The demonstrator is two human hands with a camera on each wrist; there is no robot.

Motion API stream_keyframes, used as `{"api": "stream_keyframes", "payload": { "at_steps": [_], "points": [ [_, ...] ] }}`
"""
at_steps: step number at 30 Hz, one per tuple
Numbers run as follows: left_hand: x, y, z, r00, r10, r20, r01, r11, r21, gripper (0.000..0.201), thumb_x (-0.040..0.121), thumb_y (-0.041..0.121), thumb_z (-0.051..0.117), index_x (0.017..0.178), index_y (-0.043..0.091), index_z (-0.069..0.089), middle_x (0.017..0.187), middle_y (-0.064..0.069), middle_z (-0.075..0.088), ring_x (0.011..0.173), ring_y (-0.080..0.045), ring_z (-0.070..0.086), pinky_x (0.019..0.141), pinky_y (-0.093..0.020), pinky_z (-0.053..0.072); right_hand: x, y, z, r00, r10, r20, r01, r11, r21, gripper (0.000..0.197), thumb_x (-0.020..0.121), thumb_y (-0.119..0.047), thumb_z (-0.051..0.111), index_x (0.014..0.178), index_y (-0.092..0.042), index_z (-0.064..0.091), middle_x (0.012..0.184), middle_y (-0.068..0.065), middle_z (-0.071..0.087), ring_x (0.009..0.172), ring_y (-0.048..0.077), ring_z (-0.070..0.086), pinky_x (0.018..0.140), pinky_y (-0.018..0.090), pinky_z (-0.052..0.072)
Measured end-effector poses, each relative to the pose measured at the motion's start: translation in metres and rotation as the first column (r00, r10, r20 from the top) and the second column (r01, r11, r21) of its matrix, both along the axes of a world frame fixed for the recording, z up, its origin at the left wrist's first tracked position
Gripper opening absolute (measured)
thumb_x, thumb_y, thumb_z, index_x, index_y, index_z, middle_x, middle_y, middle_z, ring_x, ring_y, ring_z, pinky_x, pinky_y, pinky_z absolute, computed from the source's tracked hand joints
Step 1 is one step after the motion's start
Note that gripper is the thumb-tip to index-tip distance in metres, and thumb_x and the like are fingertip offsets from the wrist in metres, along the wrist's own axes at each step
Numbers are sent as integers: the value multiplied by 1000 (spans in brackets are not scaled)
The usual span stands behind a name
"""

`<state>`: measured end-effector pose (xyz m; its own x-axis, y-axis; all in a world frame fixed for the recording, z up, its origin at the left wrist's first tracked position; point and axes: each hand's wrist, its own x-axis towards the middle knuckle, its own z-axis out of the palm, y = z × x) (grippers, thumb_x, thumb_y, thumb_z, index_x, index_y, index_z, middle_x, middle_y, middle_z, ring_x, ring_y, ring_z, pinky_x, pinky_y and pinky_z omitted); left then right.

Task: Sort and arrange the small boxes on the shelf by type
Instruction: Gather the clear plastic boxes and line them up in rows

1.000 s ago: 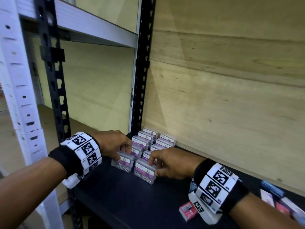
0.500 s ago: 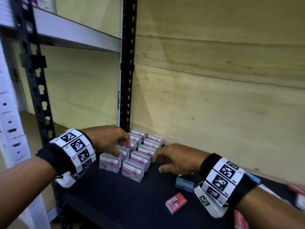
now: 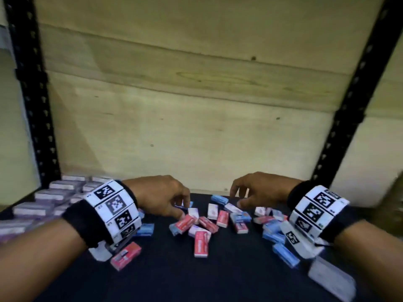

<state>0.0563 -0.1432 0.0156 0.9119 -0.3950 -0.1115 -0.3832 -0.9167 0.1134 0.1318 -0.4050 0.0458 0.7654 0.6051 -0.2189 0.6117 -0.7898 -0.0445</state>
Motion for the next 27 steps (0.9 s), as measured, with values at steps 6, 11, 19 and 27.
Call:
{"api": "stream_keyframes", "payload": {
  "at_steps": [6,11,19,27],
  "points": [
    [25,-107,-13,981,-188,-43,186,981,-52,28,85,46,67,109,33,64,96,18,62,87,-6,60,79,-28,50,8,-103,-7,970,-241,41,242,970,-37,29,90,-31,69,118,-28,64,104,-8,66,90,11,59,81,23,45],
    [28,-186,-28,947,-314,-67,309,948,-74,33,87,45,66,116,30,63,107,11,65,91,-9,59,78,-24,45,13,-162,-30,913,-407,12,406,908,-101,36,89,-27,71,124,-23,63,105,-8,58,94,10,54,83,23,42],
    [29,-262,-49,906,-420,-54,415,906,-86,52,84,45,70,130,28,54,120,3,59,106,-17,57,89,-33,49,23,-202,-54,856,-518,-6,512,848,-138,51,82,-31,77,129,-23,58,126,-2,60,107,16,57,92,29,46],
    [49,-275,-60,884,-454,-113,442,889,-119,63,80,45,75,136,31,50,121,4,57,90,-7,47,79,-27,41,24,-208,-65,780,-623,-52,611,777,-151,65,76,-45,80,128,-15,55,122,6,63,109,22,60,89,35,47]
  ]
}}
